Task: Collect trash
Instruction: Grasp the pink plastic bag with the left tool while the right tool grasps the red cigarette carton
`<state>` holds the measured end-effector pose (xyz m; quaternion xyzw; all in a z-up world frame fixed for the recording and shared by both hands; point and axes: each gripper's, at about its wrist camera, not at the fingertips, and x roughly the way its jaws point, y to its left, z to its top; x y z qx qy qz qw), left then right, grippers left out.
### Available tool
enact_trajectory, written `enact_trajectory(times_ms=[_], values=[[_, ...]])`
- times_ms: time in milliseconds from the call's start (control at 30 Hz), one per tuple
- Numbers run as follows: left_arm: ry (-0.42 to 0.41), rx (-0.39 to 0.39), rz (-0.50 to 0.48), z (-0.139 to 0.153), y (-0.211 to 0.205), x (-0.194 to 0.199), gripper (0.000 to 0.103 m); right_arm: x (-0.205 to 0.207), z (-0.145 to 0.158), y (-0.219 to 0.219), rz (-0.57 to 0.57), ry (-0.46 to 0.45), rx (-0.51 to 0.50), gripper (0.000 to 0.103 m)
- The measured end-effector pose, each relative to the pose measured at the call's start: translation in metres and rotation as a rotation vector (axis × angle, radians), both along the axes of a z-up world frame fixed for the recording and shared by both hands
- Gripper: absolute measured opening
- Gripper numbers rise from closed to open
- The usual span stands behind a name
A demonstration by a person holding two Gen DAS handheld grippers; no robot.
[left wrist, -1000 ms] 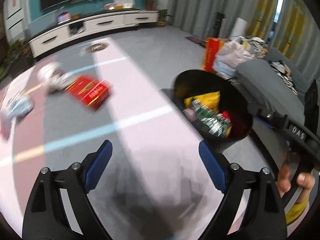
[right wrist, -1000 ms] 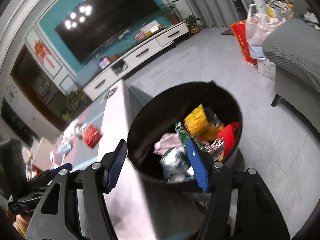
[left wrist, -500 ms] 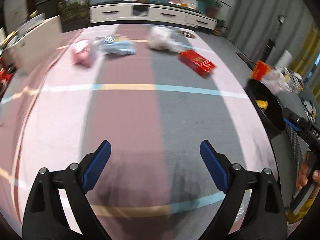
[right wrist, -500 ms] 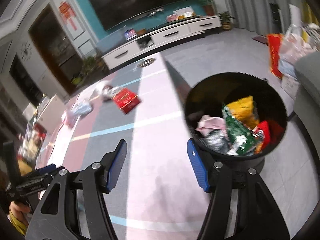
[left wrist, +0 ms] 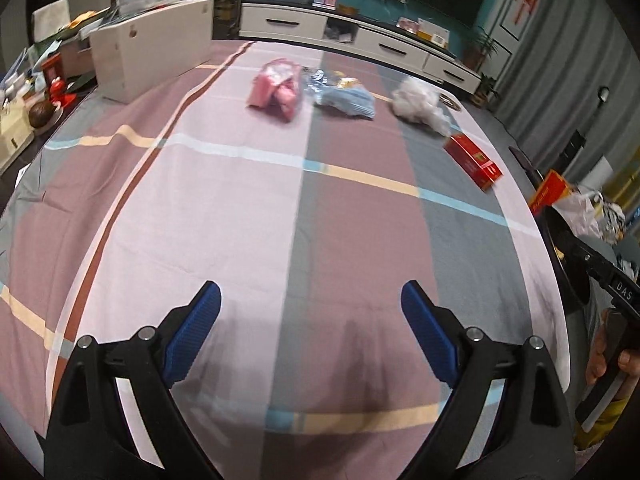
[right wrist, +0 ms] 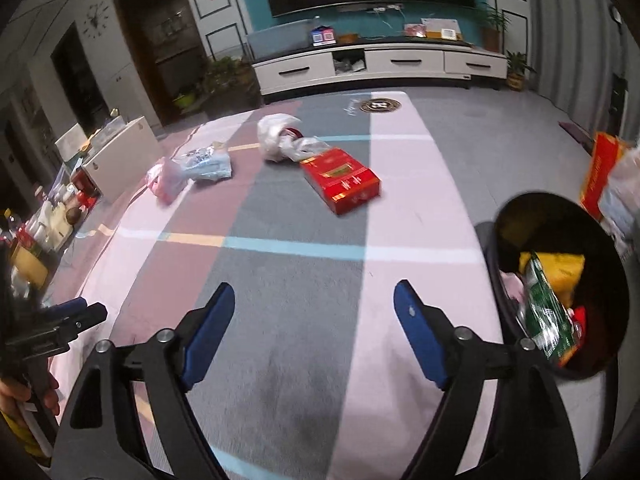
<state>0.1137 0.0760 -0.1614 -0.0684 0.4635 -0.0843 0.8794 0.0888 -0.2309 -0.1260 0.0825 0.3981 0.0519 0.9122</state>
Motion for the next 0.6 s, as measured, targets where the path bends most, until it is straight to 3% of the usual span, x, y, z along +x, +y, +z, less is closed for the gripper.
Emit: enact_trajectory(times_ms=[433,600], values=[[-0.060,0.015,0.057,0.007,0.015,0.075,0.091,0.101,-0.016,-0.007,0.052,0.014,-0.132,0.086],[-0.085,-0.020,0.077,0.012,0.021,0.109,0.091,0.138,-0.028,-0.007,0.077,0.044,-0.176,0.086]])
